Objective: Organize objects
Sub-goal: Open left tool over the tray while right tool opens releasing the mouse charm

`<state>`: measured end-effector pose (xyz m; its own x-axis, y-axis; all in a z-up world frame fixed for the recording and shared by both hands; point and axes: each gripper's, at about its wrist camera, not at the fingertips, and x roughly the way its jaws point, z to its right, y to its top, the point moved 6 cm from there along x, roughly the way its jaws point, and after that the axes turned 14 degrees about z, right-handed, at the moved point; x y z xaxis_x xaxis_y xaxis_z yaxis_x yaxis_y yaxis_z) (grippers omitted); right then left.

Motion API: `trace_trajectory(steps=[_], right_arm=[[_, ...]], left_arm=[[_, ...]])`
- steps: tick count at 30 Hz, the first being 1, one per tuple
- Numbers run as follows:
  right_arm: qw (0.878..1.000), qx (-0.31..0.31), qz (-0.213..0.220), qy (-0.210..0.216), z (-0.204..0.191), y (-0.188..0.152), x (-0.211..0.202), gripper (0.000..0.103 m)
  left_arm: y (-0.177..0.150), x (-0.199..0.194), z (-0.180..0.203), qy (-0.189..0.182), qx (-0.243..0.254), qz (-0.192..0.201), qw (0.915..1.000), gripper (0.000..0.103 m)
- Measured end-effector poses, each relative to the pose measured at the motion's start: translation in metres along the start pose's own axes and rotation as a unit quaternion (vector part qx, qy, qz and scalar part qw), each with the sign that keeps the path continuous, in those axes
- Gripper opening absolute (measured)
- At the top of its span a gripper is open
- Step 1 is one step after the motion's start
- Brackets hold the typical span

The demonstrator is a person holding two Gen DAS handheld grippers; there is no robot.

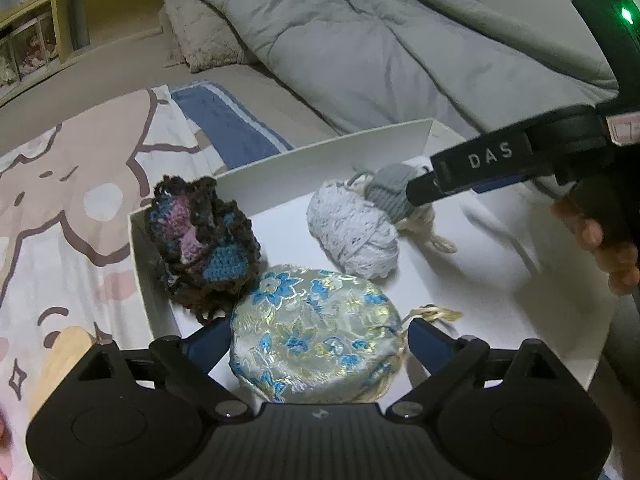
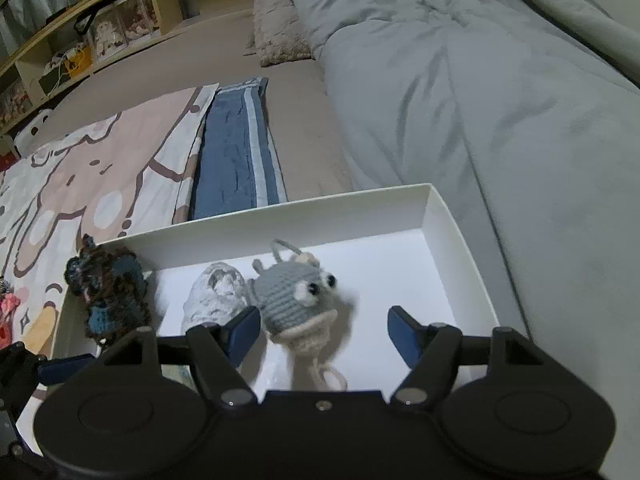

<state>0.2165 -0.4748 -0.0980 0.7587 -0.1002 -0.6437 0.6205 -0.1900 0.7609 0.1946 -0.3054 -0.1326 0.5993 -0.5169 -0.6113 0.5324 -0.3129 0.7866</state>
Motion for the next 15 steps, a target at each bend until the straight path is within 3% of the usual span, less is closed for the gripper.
trace_trajectory(steps=[15], right_arm=[[0.999,0.003,0.048,0.003,-0.006,0.008,-0.081,0.074]], left_arm=[[0.022,-0.063,0.002,0.018,-0.005,0.025,0.9995,0.097]])
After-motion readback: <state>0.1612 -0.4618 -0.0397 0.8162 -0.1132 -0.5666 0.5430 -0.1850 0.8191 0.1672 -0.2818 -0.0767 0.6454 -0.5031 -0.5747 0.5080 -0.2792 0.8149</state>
